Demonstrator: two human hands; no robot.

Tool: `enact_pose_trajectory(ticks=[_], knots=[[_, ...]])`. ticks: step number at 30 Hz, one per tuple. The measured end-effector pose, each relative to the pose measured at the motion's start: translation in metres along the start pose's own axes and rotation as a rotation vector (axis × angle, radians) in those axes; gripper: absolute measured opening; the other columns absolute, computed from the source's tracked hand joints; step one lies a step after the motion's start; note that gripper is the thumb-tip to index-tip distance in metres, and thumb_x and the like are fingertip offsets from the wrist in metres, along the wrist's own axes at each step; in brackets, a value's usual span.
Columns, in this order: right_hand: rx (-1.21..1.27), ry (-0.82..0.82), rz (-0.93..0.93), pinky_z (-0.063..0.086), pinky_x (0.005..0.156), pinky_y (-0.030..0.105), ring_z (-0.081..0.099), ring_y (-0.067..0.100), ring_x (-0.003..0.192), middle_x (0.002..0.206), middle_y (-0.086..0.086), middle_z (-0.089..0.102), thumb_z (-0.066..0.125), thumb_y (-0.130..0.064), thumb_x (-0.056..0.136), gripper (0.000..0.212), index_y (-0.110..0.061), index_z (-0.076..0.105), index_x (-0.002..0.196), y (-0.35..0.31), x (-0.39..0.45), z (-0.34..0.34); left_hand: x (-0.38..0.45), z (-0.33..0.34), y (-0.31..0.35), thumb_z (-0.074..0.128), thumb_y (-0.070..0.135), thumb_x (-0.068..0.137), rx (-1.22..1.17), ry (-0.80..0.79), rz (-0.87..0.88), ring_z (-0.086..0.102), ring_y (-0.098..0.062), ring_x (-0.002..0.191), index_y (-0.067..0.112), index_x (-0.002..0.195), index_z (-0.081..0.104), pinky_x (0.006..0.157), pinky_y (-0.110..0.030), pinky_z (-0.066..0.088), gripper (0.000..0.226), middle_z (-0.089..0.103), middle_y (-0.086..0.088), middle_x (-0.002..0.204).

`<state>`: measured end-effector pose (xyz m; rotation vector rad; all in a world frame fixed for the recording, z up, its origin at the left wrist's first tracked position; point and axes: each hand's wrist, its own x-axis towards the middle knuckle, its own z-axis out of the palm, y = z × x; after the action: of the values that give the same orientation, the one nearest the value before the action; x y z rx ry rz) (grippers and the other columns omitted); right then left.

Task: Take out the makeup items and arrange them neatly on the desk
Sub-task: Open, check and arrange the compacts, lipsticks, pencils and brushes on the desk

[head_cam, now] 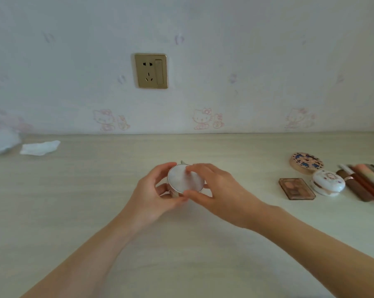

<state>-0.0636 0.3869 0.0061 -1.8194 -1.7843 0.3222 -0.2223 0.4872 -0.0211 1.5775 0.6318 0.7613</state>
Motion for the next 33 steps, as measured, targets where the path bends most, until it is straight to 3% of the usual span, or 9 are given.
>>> enact_pose_trajectory(ticks=[10, 14, 23, 33], knots=[[-0.032, -0.084, -0.053, 0.041, 0.097, 0.022, 0.047, 0.004, 0.112, 0.128, -0.012, 0.048, 0.067, -0.052, 0.080, 0.054, -0.031, 0.048, 0.126, -0.026, -0.019, -0.001, -0.038, -0.012, 0.003, 0.089, 0.002, 0.056, 0.056, -0.023, -0.001, 0.069, -0.025, 0.093, 0.022, 0.120, 0.058, 0.072, -0.028, 0.057, 0.074, 0.069, 0.000, 0.112], [-0.044, -0.136, -0.060, 0.045, 0.092, 0.028, 0.048, 0.007, 0.104, 0.119, -0.011, 0.050, 0.073, -0.049, 0.076, 0.053, -0.030, 0.050, 0.120, -0.021, -0.007, -0.002, -0.029, -0.016, -0.003, 0.086, 0.023, 0.046, 0.088, -0.004, 0.021, 0.070, -0.024, 0.090, 0.024, 0.117, 0.060, 0.071, -0.031, 0.058, 0.075, 0.073, 0.002, 0.103], [0.009, -0.148, -0.027, 0.050, 0.087, 0.036, 0.055, 0.012, 0.097, 0.103, -0.009, 0.055, 0.079, -0.051, 0.066, 0.051, -0.032, 0.057, 0.107, -0.018, 0.019, -0.007, -0.016, -0.025, -0.012, 0.086, 0.009, 0.050, 0.086, 0.014, 0.050, 0.070, -0.020, 0.092, 0.016, 0.121, 0.061, 0.074, -0.025, 0.055, 0.075, 0.073, 0.003, 0.105], [0.106, -0.135, 0.055, 0.053, 0.086, 0.041, 0.062, 0.017, 0.098, 0.102, -0.006, 0.066, 0.082, -0.047, 0.062, 0.047, -0.035, 0.061, 0.103, -0.020, 0.014, -0.006, -0.018, -0.023, -0.013, 0.088, 0.029, 0.043, 0.124, 0.021, 0.083, 0.070, -0.020, 0.092, 0.022, 0.121, 0.061, 0.078, -0.030, 0.057, 0.082, 0.073, 0.004, 0.103]])
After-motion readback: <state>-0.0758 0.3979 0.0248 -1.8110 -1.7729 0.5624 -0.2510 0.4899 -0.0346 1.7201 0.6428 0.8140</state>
